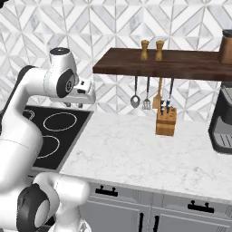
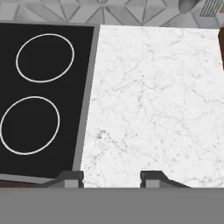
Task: Take a straw from the drawer in front and place it inside the glass cup on the dining counter.
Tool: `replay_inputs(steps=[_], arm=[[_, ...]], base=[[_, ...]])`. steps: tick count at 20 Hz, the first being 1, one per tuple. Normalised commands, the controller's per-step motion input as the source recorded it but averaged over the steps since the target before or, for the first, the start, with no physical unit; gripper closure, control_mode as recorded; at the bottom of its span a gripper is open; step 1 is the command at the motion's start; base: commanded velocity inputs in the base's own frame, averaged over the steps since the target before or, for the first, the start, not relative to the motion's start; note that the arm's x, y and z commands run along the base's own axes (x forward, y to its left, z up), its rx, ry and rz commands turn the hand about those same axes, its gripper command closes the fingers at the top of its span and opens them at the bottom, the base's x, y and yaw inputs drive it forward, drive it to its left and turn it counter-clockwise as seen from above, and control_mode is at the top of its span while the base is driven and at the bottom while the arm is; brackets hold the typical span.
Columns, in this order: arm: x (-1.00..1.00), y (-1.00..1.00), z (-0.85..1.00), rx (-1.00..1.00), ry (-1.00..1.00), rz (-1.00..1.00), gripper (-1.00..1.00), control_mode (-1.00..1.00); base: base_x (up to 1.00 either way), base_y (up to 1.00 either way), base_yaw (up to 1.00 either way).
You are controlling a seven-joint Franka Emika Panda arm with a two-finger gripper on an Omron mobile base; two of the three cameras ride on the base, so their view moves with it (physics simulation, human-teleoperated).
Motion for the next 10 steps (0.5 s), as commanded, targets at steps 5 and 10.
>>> replay_inputs(steps=[5,10], arm=[[0.00,0.00,0.00,0.00,0.00,0.00,-1.00,1.00],[0.00,0.00,0.00,0.00,0.00,0.00,-1.00,1.00]], base=[[-0.16,0.00,0.00],[-0.95,-0.16,0.00]])
